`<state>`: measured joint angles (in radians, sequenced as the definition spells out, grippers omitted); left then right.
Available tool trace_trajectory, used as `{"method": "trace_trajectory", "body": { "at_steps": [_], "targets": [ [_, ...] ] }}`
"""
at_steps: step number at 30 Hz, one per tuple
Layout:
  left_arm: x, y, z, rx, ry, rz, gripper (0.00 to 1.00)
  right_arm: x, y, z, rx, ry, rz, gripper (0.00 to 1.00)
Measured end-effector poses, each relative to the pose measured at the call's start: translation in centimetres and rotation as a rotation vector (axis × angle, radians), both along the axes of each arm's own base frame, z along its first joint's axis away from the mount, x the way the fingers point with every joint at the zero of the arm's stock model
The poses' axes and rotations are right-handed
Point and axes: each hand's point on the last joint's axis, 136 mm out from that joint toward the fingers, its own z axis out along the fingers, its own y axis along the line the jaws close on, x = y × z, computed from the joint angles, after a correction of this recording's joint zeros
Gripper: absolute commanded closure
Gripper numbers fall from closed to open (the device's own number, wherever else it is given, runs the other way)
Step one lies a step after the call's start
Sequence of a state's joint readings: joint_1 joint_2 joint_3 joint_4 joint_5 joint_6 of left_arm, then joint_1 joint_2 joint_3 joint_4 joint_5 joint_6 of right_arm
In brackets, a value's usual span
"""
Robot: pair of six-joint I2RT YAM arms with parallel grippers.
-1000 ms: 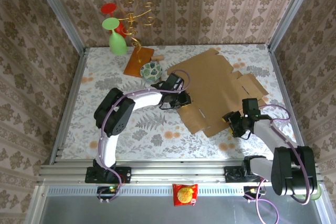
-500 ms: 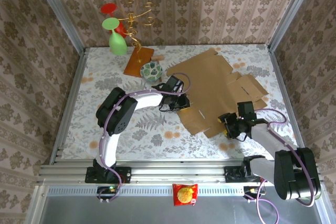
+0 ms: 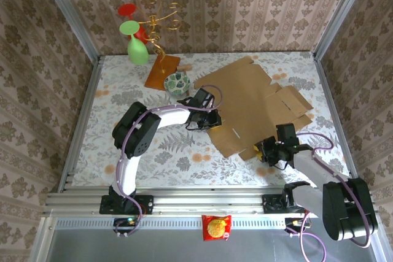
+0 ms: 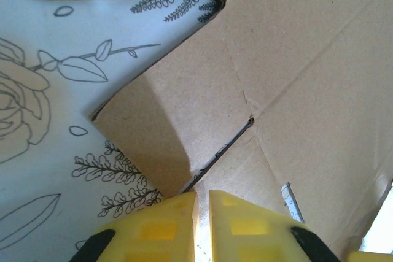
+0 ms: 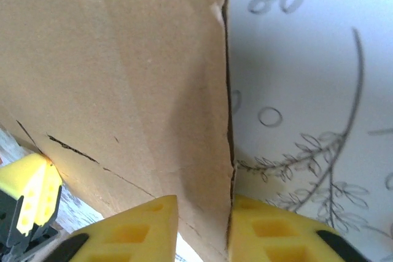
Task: Fold the paper box
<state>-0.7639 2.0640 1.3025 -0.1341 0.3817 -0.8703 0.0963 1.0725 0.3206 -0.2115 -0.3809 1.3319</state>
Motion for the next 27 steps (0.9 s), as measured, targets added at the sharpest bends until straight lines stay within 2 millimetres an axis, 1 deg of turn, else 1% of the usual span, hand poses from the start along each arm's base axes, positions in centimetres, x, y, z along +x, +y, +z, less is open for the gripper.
{"method": "trace_trajectory", "body": {
  "at_steps": [2,3,5,7,9,10,12,13,15,18,20,23,27],
  "targets": [
    [0.1,0.1,0.0,0.001,-0.002,0.002,0.83,0.4,-0.1,0.1,-0.006,-0.016,-0.003,0.98],
    [0.2,0.2,0.0,0.002,-0.004,0.003,0.80,0.6,-0.1,0.3,-0.007,-0.030,-0.005,1.00],
    [0.3,0.2,0.3,0.001,-0.013,0.000,0.70,1.2,-0.2,1.0,-0.016,-0.062,0.001,1.00],
    [0.4,0.4,0.8,0.009,-0.027,-0.001,0.61,2.0,-0.3,2.3,-0.035,-0.111,0.003,1.00],
    [0.3,1.0,1.9,0.029,-0.045,-0.001,0.55,2.9,-0.4,4.5,-0.058,-0.176,0.004,1.00],
    [0.4,1.2,2.4,0.036,-0.054,0.003,0.53,3.6,-0.6,5.9,-0.072,-0.219,0.003,1.00],
    [0.8,1.8,4.7,0.044,-0.091,0.009,0.50,5.0,-1.0,9.2,-0.102,-0.305,-0.009,1.00],
    [1.1,2.0,5.9,0.042,-0.113,0.010,0.50,5.5,-1.2,10.4,-0.114,-0.335,-0.013,1.00],
    [1.9,2.0,9.3,0.025,-0.175,0.006,0.50,6.7,-1.5,13.1,-0.137,-0.393,-0.023,1.00],
    [2.9,1.6,14.3,-0.016,-0.276,-0.007,0.50,7.9,-1.8,15.8,-0.164,-0.438,-0.028,1.00],
    [3.2,1.4,17.2,-0.044,-0.330,-0.017,0.50,8.5,-1.8,16.9,-0.169,-0.451,-0.033,1.00],
    [2.7,1.2,19.9,-0.071,-0.385,-0.043,0.52,9.4,-1.7,18.4,-0.171,-0.461,-0.035,1.00],
    [1.2,0.3,21.6,-0.074,-0.447,-0.111,0.53,10.7,-1.6,20.8,-0.177,-0.487,-0.039,1.00]
  ]
}}
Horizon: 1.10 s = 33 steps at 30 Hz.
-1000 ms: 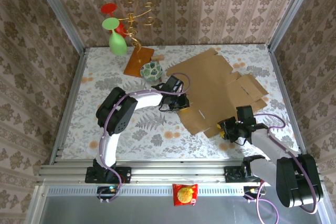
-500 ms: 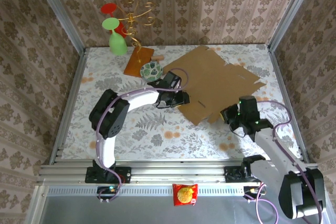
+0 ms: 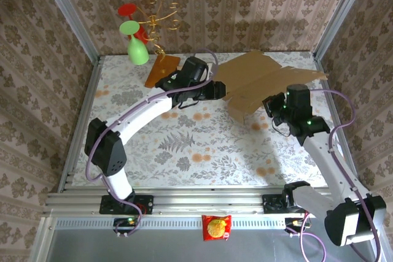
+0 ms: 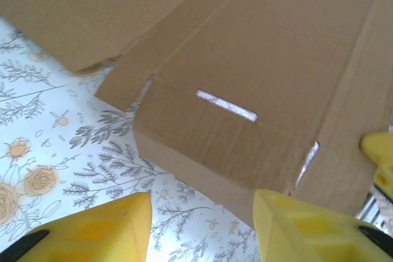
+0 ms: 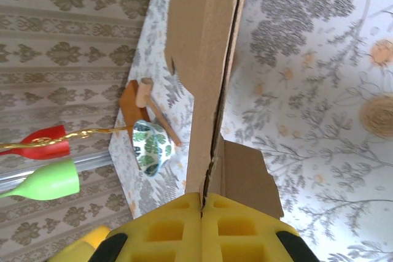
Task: Fold the paper box
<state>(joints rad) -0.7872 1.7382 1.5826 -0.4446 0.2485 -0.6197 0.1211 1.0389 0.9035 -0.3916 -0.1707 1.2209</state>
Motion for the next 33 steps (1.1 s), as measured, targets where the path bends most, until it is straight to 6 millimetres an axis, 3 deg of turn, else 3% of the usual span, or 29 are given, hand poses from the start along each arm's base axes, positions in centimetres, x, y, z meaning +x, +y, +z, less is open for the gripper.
{"method": "trace_trajectory", "body": {
  "at_steps": [7,15,18,26,33],
  "targets": [
    [-0.6,0.2,0.2,0.027,-0.025,-0.026,0.55,1.7,0.0,5.9,-0.054,-0.094,0.005,1.00],
    [1.4,3.4,3.8,-0.017,-0.095,0.063,0.55,2.6,0.6,13.8,-0.135,-0.233,0.034,1.00],
    [2.1,4.4,4.8,-0.035,-0.115,0.087,0.55,3.0,1.0,14.5,-0.144,-0.245,0.047,1.00],
    [1.3,3.3,6.7,-0.060,-0.168,0.026,0.54,4.6,2.5,12.1,-0.178,-0.171,0.094,1.00],
    [0.2,2.1,9.3,-0.084,-0.236,-0.023,0.54,5.0,3.3,15.0,-0.209,-0.238,0.115,1.00]
  ]
}}
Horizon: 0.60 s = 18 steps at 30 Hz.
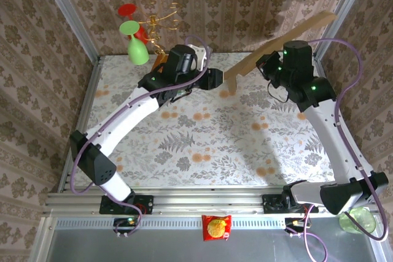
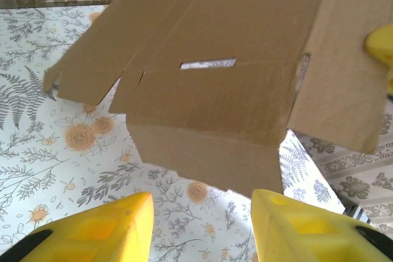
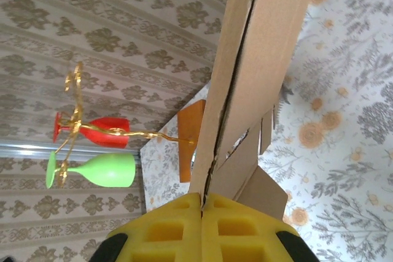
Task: Fold the paper box
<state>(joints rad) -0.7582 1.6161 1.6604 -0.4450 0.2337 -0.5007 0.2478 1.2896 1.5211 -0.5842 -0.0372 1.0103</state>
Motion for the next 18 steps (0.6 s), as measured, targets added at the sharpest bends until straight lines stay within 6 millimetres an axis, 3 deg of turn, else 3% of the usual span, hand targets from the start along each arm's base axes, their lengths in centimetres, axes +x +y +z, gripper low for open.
{"method": "trace_trajectory", "body": {
  "at_steps": [6,9,13,18],
  "targets": [
    [3.5,3.3,-0.5,-0.016,0.061,0.138,0.55,-0.5,0.0,2.9,-0.021,-0.079,0.011,1.00],
    [7.1,4.5,-1.3,-0.027,0.115,0.203,0.58,-1.0,0.0,3.9,-0.018,-0.102,0.014,1.00],
    [10.7,3.1,-4.5,-0.013,0.178,0.212,0.59,-1.6,0.1,6.4,-0.005,-0.147,0.021,1.00],
    [10.5,0.1,-10.6,0.029,0.305,0.164,0.58,-3.6,1.2,10.2,0.037,-0.213,0.043,1.00]
  ]
}}
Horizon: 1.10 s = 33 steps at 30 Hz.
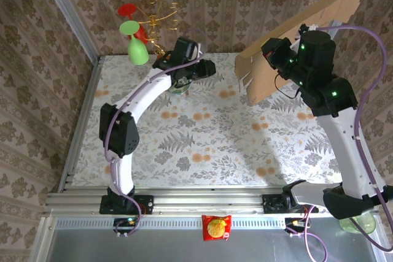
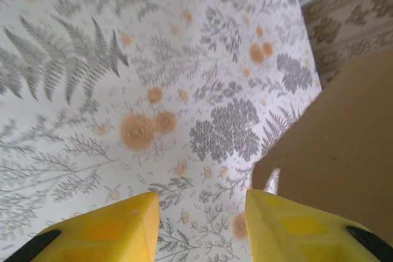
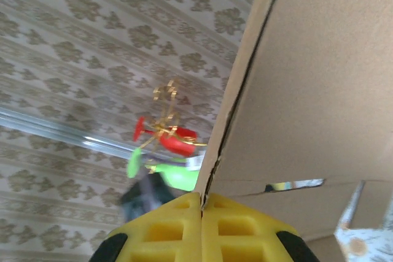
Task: Fold the paper box
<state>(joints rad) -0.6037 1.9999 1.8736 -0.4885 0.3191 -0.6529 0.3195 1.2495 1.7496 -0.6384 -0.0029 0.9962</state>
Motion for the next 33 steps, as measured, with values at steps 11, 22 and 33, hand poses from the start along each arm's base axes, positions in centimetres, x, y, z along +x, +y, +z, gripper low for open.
{"method": "trace_trajectory", "body": {
  "at_steps": [11,22,33],
  "targets": [
    [-2.9,-3.2,-2.9,-0.057,0.069,-0.064,0.61,3.2,4.3,-2.4,0.124,0.095,0.035,1.00],
    [-6.7,9.9,-3.1,0.190,0.133,0.224,0.60,12.5,6.3,-14.0,0.142,0.299,0.000,1.00],
    [-6.5,8.9,8.2,-0.103,0.038,0.346,0.56,13.2,7.7,-19.0,0.220,0.336,0.048,1.00]
  ]
}}
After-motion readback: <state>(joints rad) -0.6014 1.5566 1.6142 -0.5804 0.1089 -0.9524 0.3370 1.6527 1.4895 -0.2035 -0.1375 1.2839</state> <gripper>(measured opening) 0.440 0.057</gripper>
